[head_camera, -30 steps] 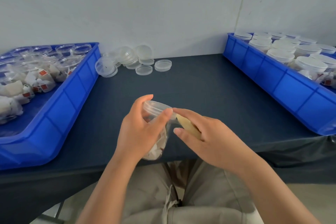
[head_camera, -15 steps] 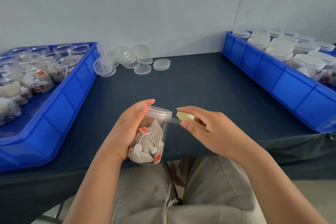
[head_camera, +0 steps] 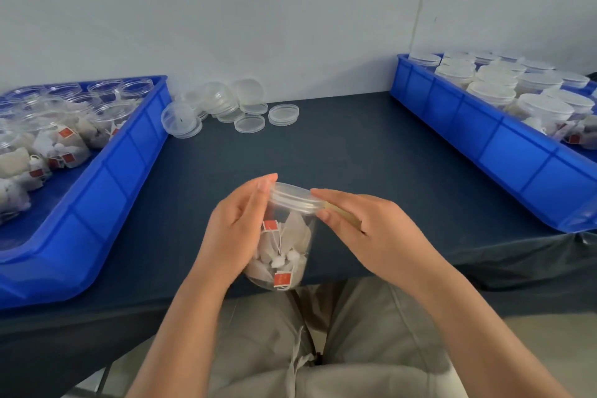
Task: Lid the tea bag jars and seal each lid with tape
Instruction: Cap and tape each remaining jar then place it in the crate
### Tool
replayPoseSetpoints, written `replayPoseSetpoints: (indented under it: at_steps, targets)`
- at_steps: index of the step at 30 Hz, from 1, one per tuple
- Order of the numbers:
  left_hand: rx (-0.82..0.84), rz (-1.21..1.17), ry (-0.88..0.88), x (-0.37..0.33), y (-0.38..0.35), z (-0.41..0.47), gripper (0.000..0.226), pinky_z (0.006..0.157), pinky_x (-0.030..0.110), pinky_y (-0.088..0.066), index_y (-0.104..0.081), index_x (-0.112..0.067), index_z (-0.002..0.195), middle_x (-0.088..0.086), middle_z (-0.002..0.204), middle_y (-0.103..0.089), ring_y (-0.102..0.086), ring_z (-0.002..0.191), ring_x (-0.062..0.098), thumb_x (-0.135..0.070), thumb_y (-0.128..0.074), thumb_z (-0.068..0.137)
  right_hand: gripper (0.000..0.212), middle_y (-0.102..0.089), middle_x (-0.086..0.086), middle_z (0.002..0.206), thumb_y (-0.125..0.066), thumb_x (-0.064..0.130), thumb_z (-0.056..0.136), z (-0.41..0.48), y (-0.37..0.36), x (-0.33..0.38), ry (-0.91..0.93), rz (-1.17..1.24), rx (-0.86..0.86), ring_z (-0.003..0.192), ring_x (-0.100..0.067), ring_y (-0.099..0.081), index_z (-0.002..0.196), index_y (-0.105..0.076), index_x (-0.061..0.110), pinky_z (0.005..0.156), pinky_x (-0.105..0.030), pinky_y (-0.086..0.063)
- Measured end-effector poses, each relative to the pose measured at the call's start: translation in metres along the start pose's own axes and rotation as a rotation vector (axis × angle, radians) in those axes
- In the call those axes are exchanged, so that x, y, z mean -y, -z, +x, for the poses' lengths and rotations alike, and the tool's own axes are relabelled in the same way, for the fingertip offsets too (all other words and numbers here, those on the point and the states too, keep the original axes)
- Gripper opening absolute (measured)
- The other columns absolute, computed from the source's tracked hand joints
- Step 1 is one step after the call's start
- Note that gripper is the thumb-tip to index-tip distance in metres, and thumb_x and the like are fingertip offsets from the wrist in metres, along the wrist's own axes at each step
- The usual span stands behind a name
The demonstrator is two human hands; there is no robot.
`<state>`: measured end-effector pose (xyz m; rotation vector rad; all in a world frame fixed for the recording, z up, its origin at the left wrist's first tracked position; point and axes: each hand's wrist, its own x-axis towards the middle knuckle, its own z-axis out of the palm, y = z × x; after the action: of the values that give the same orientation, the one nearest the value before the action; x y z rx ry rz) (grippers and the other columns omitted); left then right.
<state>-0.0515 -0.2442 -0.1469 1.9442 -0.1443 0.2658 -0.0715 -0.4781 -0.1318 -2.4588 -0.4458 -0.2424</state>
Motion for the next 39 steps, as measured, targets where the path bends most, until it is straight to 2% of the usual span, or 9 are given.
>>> replayPoseSetpoints:
  at_steps: [5, 9, 11, 15, 18, 21, 24, 34, 39]
  targets:
    - [-0.077, 0.19, 0.016, -0.013, -0.014, -0.011, 0.101, 0.089, 0.017, -0.047, -0.049, -0.045, 0.142, -0.032, 0.129, -0.059, -0.058, 0.119, -0.008, -0.098, -0.064, 0.058, 0.052, -0.073, 0.009, 0.104, -0.039, 0.064, 0.103, -0.008, -0.014, 0.018, 0.044, -0.1, -0.116, 0.094, -0.015, -0.066, 0.149, -0.056, 0.048, 0.081, -0.037, -0.057]
    - [-0.146, 0.102, 0.029, -0.011, -0.011, -0.007, 0.087, 0.084, 0.014, -0.05, -0.052, -0.045, 0.138, -0.03, 0.122, -0.062, -0.061, 0.112, -0.008, -0.085, -0.071, 0.063, 0.054, -0.069, 0.023, 0.115, -0.046, 0.066, 0.101, -0.006, -0.015, 0.015, 0.058, 0.036, -0.044, 0.104, -0.001, -0.061, 0.154, -0.043, 0.051, 0.087, -0.021, -0.052]
    - [-0.147, 0.027, 0.029, -0.011, -0.009, -0.004, 0.08, 0.077, 0.008, -0.05, -0.055, -0.045, 0.135, -0.035, 0.118, -0.062, -0.062, 0.108, -0.011, -0.081, -0.072, 0.065, 0.062, -0.06, 0.033, 0.094, -0.046, 0.072, 0.097, -0.005, -0.015, 0.01, 0.039, 0.074, 0.008, 0.088, 0.007, -0.057, 0.156, -0.032, 0.055, 0.076, -0.014, -0.046]
    - [-0.125, -0.045, 0.01, -0.008, -0.007, -0.002, 0.068, 0.076, 0.003, -0.048, -0.061, -0.044, 0.127, -0.037, 0.115, -0.065, -0.066, 0.104, -0.01, -0.078, -0.073, 0.07, 0.059, -0.058, 0.007, 0.068, -0.038, 0.076, 0.097, -0.004, -0.01, 0.008, 0.023, 0.014, 0.077, 0.066, -0.01, -0.059, 0.152, -0.031, 0.058, 0.056, -0.027, -0.044]
    - [-0.067, -0.095, 0.032, -0.005, 0.0, 0.002, 0.067, 0.077, 0.01, -0.052, -0.067, -0.043, 0.126, -0.029, 0.114, -0.071, -0.07, 0.104, -0.005, -0.08, -0.073, 0.071, 0.05, -0.059, 0.011, 0.07, -0.037, 0.068, 0.103, -0.002, -0.001, 0.003, 0.037, 0.009, 0.043, 0.066, -0.009, -0.059, 0.151, -0.037, 0.057, 0.056, -0.031, -0.045]
    - [0.051, -0.22, 0.093, 0.001, 0.002, 0.005, 0.073, 0.088, 0.033, -0.059, -0.073, -0.041, 0.122, -0.011, 0.115, -0.077, -0.074, 0.106, 0.011, -0.091, -0.069, 0.07, 0.051, -0.052, 0.047, 0.084, -0.037, 0.066, 0.104, 0.001, 0.005, -0.002, 0.074, -0.033, 0.012, 0.077, 0.014, -0.055, 0.153, -0.042, 0.051, 0.06, -0.014, -0.038]
    - [0.12, -0.346, 0.168, 0.007, 0.001, 0.007, 0.078, 0.092, 0.046, -0.059, -0.074, -0.038, 0.124, 0.002, 0.122, -0.076, -0.074, 0.111, 0.024, -0.093, -0.07, 0.068, 0.05, -0.052, 0.051, 0.092, -0.038, 0.071, 0.102, 0.003, 0.005, -0.005, 0.077, 0.003, 0.045, 0.083, 0.02, -0.054, 0.149, -0.044, 0.056, 0.072, -0.005, -0.041]
    - [0.204, -0.308, 0.069, 0.012, -0.005, 0.005, 0.07, 0.096, 0.045, -0.059, -0.072, -0.027, 0.13, 0.005, 0.125, -0.076, -0.073, 0.115, 0.025, -0.082, -0.054, 0.09, 0.05, -0.055, 0.05, 0.122, -0.038, 0.077, 0.098, 0.003, 0.001, -0.002, 0.047, 0.072, 0.026, 0.097, 0.014, -0.06, 0.143, -0.05, 0.058, 0.075, -0.007, -0.043]
    - [0.104, -0.087, -0.036, -0.007, -0.002, -0.004, 0.053, 0.085, 0.008, -0.051, -0.056, -0.054, 0.14, -0.029, 0.119, -0.068, -0.067, 0.11, -0.004, -0.075, -0.055, 0.091, 0.048, -0.07, 0.028, 0.117, -0.043, 0.067, 0.101, -0.002, -0.005, 0.007, 0.046, 0.01, -0.083, 0.102, 0.002, -0.062, 0.14, -0.061, 0.047, 0.083, -0.018, -0.05]
